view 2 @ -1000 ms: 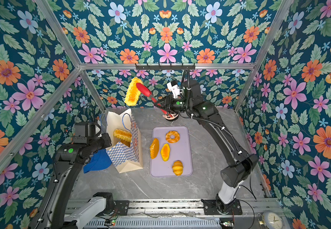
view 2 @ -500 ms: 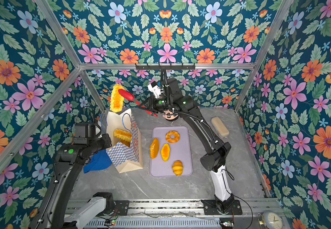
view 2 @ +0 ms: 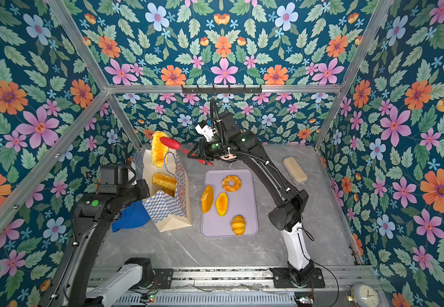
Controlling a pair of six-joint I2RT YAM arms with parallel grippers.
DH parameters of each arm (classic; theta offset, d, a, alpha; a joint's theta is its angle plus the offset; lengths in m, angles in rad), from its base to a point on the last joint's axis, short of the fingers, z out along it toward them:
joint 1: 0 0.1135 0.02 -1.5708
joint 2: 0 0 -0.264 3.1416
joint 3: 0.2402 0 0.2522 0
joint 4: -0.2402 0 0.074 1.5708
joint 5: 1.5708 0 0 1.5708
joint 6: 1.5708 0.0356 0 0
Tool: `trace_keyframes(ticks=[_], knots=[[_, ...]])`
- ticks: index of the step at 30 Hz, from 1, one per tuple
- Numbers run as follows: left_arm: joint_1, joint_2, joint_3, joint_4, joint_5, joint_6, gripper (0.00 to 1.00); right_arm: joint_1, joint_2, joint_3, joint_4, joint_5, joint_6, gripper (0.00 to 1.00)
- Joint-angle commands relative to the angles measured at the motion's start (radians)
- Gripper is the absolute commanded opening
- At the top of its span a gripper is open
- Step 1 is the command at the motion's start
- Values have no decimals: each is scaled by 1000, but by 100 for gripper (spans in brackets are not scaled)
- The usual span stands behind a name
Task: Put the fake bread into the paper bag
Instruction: 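Carry the twisted bread over the bag held by the left gripper, then open the tongs to drop the twisted bread into the bag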
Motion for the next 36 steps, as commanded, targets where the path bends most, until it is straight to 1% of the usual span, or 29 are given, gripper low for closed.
trace_keyframes(ticks=[1,10,15,24,30,36], knots=[[1,-1,3,3,-10,0,14,2,-9,-4,9,-20,-44,24],[1,1,4,3,-10,1,14,8,-6,-2,-19,-21,-67,25],[1,2,4,5,-8,0,14,10,-3,2,-35,-18,-78,27],[1,0,5,2,-8,1,14,13,-9,3,-39,-22,-80,35],[1,-1,6,0,-9,0,14,16,-13,7,-39,-18,-79,43],[1,-1,4,1,-8,0,14,15,-13,23,-40,-8,-74,47]])
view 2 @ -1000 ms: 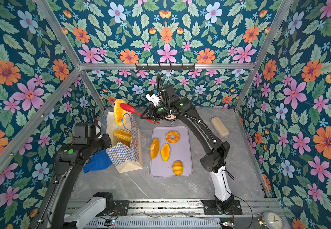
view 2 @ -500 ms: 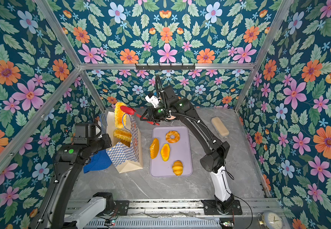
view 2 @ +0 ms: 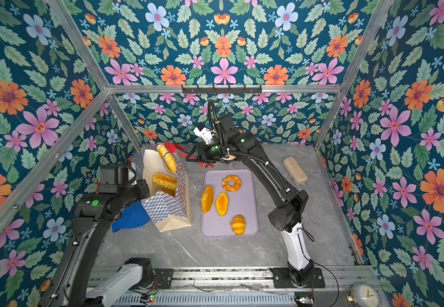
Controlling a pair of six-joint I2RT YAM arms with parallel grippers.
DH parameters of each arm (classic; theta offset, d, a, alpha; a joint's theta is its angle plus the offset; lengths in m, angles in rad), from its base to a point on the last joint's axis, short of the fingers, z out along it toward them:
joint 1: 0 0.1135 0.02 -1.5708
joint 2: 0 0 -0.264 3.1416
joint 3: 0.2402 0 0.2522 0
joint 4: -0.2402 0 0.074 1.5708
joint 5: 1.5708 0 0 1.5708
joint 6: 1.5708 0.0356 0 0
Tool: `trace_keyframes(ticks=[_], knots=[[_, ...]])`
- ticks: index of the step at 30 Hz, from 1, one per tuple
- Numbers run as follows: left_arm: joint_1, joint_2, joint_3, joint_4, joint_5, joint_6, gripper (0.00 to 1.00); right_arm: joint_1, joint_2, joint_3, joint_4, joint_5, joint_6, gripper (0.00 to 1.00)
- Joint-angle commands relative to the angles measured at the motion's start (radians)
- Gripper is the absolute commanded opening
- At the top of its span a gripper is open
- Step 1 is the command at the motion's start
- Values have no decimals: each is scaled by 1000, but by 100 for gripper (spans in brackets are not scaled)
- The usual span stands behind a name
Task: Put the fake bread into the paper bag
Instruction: 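Open the tongs to drop the twisted bread into the bag, then swing the empty tongs back over the bread tray with the right gripper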
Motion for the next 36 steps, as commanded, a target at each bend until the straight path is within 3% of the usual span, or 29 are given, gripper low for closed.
trace_keyframes(ticks=[1,9,17,25,36], knots=[[1,-2,4,2,-8,1,14,1,-10,14,8,-8,-3,47],[2,1,5,3,-8,0,14,1,-19,33,10,23,13,47],[1,5,10,5,-8,1,15,1,-108,-15,13,134,11,46],[1,4,10,13,-7,-1,15,-50,-292,-250,87,233,58,46],[1,8,12,28,-1,0,17,-133,-548,-668,164,260,84,47]])
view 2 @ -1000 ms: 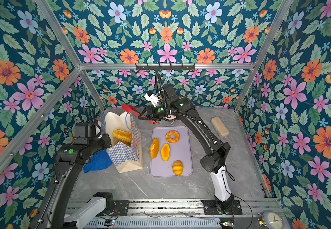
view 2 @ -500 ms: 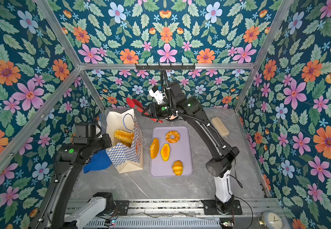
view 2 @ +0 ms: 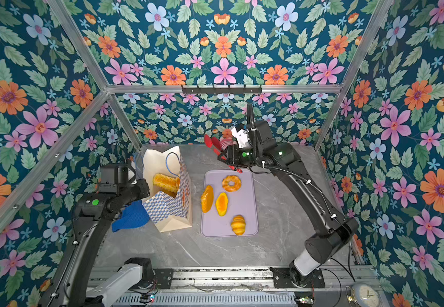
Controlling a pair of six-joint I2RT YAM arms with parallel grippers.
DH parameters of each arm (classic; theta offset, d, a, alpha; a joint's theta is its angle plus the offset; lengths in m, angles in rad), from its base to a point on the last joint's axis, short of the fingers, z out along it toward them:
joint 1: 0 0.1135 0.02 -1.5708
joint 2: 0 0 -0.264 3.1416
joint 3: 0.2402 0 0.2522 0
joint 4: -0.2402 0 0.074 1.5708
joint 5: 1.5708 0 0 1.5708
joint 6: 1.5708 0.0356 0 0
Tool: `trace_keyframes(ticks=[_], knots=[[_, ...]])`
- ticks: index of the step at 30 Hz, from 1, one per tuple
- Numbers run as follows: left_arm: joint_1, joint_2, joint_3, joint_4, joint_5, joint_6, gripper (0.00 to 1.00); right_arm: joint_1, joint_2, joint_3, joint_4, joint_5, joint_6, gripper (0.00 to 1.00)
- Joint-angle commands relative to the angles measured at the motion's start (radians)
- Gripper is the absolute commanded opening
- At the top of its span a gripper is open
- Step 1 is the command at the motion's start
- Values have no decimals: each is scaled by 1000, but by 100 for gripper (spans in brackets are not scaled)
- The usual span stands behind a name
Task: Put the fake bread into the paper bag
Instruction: 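Swing the empty tongs back over the bread tray with the right gripper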
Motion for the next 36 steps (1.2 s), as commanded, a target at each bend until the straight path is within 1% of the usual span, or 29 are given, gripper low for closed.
trace_keyframes(ticks=[1,14,19,26,36], knots=[[1,4,6,24,-1,0,17,-4,-33,-71,40,20,2,47],[1,10,-3,37,6,2,17,-15,-158,-363,5,84,-23,47],[1,10,-11,45,12,0,17,-36,-183,-449,-7,135,-33,47],[1,11,-15,50,16,0,17,-46,-141,-507,-22,181,-59,48],[1,4,-24,50,13,-2,17,-51,-32,-494,-44,242,-93,49]])
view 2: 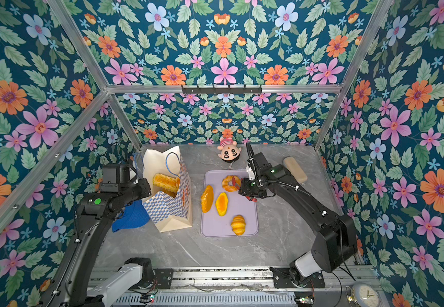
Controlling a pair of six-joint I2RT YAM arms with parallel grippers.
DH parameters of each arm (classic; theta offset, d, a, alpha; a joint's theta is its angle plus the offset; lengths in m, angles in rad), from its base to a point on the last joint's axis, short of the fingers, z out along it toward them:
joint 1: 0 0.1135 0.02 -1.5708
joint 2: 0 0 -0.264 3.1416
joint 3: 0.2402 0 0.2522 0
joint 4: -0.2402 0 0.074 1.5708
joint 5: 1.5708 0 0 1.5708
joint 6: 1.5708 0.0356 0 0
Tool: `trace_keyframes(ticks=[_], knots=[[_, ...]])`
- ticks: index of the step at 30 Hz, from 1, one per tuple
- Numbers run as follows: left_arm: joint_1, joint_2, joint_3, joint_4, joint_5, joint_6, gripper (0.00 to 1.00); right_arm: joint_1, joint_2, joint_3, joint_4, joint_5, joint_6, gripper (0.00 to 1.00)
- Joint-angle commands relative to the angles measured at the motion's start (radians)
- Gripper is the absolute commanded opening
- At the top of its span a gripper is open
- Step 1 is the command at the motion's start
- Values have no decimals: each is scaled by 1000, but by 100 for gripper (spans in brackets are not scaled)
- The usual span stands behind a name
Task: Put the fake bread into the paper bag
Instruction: 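Swing the empty tongs back over the bread tray with the right gripper, then lower the tongs toward the ring donut on the tray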
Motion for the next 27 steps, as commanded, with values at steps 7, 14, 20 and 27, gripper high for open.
trace_keyframes(ticks=[7,14,20,27], knots=[[2,1,-5,18,2,-2,17,-3,80,49,-4,37,-35,50],[1,-3,-14,19,0,-3,17,-4,135,94,-9,42,-43,51],[1,-8,-16,15,-2,-3,17,-4,203,115,-10,61,-48,52],[2,-8,-15,14,-5,-1,17,-4,233,137,-8,65,-49,52]])
